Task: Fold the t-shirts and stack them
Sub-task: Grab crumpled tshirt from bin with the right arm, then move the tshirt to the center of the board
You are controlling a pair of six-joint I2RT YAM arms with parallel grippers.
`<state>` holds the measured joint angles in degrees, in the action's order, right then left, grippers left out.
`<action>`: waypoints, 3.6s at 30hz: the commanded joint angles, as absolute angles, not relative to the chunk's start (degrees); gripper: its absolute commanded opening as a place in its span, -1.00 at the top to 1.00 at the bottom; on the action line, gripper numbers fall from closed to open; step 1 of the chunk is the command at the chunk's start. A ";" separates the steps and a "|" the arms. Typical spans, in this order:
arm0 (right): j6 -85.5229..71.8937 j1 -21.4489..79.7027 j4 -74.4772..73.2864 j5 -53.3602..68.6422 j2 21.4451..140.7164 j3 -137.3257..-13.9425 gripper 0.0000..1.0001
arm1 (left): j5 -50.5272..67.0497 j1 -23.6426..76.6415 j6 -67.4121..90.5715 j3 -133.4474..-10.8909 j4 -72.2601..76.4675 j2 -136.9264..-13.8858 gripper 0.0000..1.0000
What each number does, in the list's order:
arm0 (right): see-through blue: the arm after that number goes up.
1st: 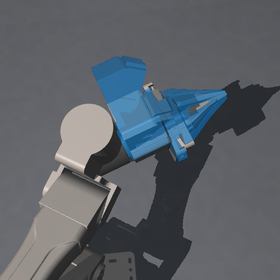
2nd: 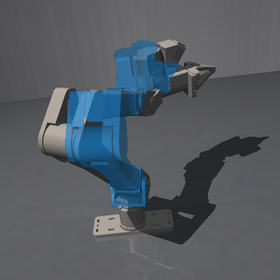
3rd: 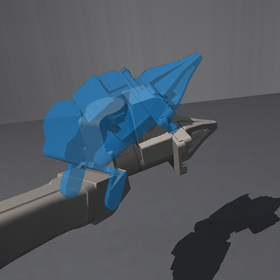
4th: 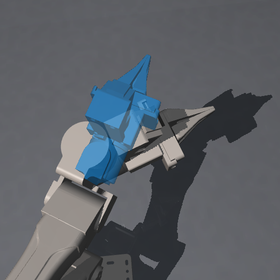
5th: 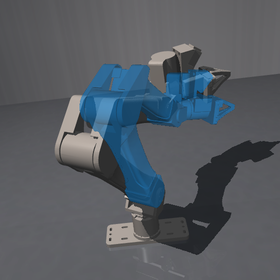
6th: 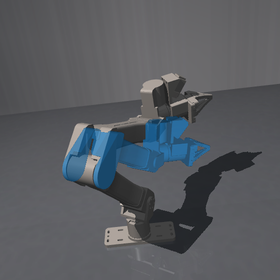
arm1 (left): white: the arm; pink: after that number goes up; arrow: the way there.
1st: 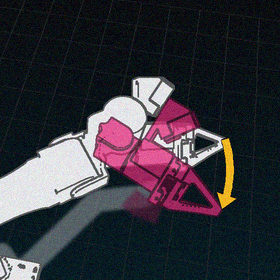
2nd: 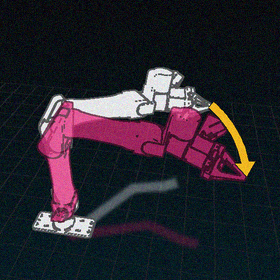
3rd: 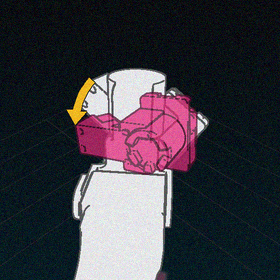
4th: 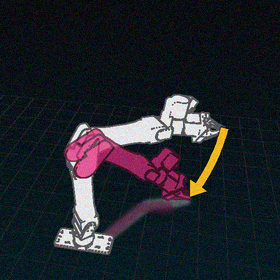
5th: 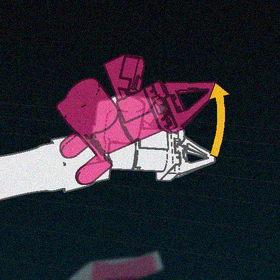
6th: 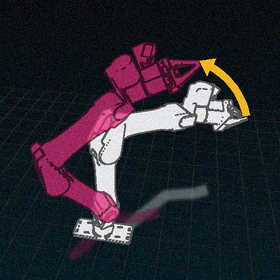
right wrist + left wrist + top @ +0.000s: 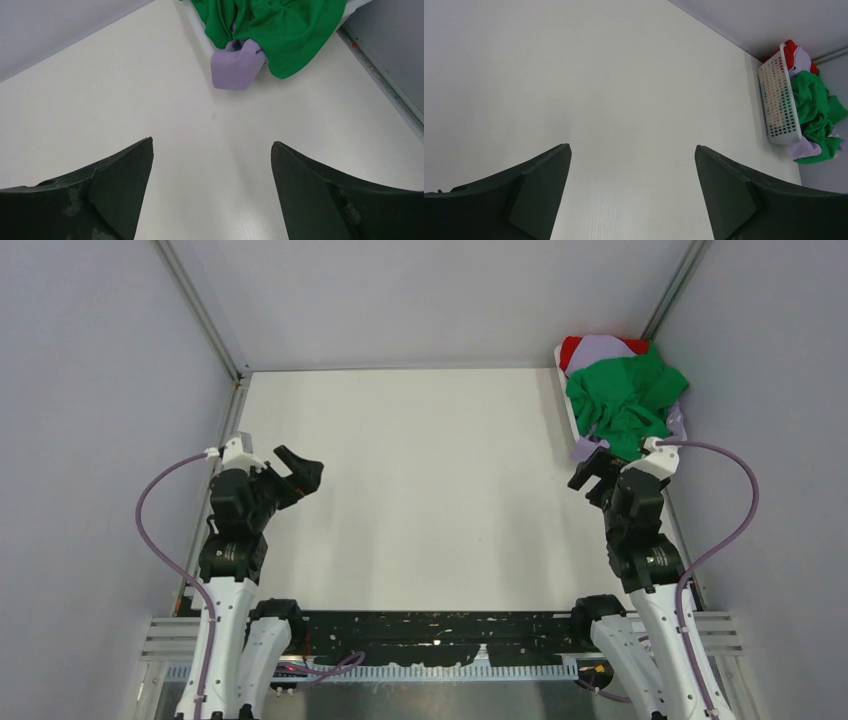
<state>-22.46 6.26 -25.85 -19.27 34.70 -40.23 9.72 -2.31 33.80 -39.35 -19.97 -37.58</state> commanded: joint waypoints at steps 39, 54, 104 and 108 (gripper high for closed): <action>-8.09 -4.74 -23.66 -26.03 116.18 -104.40 0.72 | 11.41 -2.39 32.96 -41.43 -9.67 -50.21 -0.98; -5.25 -4.62 -20.97 -12.18 79.83 -100.29 0.90 | 6.72 -2.39 30.95 -38.35 -10.40 -42.88 -0.98; -9.54 31.81 -28.31 -8.39 74.47 -60.42 -0.91 | 12.29 -2.37 35.07 -41.29 -25.17 -63.25 -0.98; -12.56 45.70 -31.56 -10.31 76.30 -60.99 -0.91 | 11.31 -2.43 34.75 -42.48 -26.14 -66.79 -0.98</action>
<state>-9.17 35.03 -26.98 -6.15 75.22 -60.47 10.41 -2.31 34.50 -39.38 -25.56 -65.06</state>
